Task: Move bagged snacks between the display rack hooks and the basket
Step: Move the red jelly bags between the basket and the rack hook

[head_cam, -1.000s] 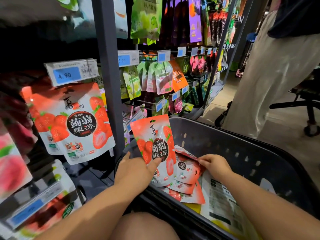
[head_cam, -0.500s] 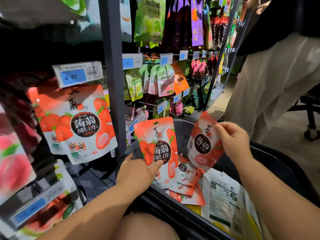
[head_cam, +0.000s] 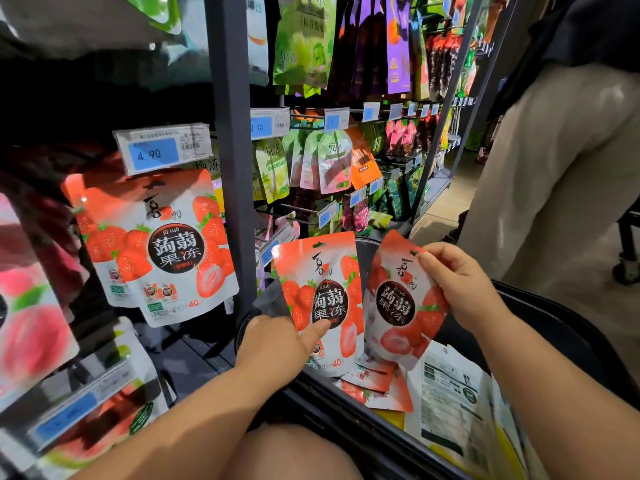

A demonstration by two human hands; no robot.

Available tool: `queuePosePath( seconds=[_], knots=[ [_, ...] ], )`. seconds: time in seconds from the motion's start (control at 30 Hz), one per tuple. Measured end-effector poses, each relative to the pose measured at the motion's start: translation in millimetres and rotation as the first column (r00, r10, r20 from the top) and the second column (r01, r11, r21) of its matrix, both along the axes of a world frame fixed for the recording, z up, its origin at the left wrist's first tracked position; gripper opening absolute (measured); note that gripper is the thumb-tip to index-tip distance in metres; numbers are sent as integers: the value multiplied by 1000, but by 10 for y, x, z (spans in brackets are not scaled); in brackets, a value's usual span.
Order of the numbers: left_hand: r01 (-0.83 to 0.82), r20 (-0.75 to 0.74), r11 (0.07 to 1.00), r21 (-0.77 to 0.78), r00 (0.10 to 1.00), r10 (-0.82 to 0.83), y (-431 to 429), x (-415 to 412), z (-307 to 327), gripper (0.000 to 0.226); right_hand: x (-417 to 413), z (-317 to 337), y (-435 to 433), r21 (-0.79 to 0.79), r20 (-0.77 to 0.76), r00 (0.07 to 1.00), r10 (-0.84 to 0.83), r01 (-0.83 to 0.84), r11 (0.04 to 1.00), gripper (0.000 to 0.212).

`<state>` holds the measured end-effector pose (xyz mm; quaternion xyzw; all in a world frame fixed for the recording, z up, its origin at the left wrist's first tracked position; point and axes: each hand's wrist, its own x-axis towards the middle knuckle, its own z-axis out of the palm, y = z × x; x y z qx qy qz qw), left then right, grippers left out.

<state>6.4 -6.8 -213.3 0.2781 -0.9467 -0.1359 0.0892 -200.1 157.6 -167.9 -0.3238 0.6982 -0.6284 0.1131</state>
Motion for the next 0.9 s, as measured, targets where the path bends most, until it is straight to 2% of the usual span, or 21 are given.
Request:
queuePosePath(
  seconds=[0.17, 0.27, 0.37, 0.47, 0.53, 0.6, 0.67, 0.7, 0.77, 0.83, 0.9],
  knots=[
    [9, -4, 1000, 24, 1000, -9, 24, 2, 23, 56, -61, -292, -40, 257, -133, 988, -79, 111, 960, 5],
    [0, -15, 998, 60, 1000, 1, 8, -7, 0, 61, -109, -363, -41, 231, -129, 962, -242, 266, 936, 12],
    [-4, -17, 996, 84, 1000, 5, -11, -3, -20, 63, -89, -322, -43, 180, -109, 957, -268, 284, 942, 22],
    [-17, -18, 993, 115, 1000, 19, -13, -3, -31, 64, -65, -295, -24, 244, -174, 976, -130, 170, 955, 38],
    [-11, -6, 995, 102, 1000, 12, -4, 3, -5, 64, -123, -264, 24, 387, -222, 974, 38, 52, 921, 58],
    [-2, 25, 997, 79, 1000, 0, 8, 10, 31, 64, -225, -229, 102, 573, -147, 966, 213, -92, 815, 80],
    [20, 48, 998, 54, 999, -23, 15, 12, 63, 62, -306, -204, 181, 674, -46, 951, 307, -197, 712, 89],
    [28, 42, 998, 53, 999, -30, 18, 15, 71, 61, -333, -194, 207, 679, -37, 951, 306, -201, 706, 89],
    [31, 18, 997, 64, 999, -32, 14, 11, 59, 60, -371, -207, 218, 612, -78, 973, 219, -127, 781, 86],
    [16, -16, 996, 92, 1000, -15, 5, -3, 21, 62, -395, -278, 184, 449, -97, 994, 42, 6, 893, 82],
    [0, -45, 993, 117, 999, 5, -8, -11, -20, 64, -395, -412, 115, 231, 7, 992, -129, 124, 965, 69]
  ],
)
